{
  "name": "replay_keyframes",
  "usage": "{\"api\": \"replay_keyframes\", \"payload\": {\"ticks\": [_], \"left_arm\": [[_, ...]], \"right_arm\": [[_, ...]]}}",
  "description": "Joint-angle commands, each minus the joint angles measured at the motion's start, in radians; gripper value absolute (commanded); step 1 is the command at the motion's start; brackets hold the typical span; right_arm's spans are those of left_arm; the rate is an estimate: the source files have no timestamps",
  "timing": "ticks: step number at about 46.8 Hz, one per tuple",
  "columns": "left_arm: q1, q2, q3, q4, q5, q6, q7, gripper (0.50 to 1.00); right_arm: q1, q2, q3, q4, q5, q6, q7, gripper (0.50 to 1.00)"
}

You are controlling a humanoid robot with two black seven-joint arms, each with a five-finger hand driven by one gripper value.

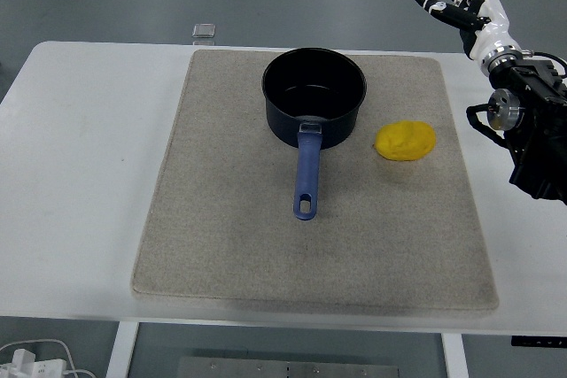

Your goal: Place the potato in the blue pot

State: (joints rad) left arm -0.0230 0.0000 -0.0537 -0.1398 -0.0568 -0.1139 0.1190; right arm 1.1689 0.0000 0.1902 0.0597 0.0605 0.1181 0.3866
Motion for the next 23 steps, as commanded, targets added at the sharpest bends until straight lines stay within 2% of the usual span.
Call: {"api": "replay_keyframes", "payload": {"ticks": [1,23], "left_arm": [[0.0,0.0,-0.002,0.002,-0.002,-0.004,0.001,0.999],[0.0,0.0,-0.002,0.003,-0.005,-0.003,0.001,0.999]], "right_arm": [[0.0,0.0,0.0,0.0,-0.001,0.0,0.0,0.944],[0.0,0.0,0.0,0.002,-0.001,0.005,0.0,0.944]]}}
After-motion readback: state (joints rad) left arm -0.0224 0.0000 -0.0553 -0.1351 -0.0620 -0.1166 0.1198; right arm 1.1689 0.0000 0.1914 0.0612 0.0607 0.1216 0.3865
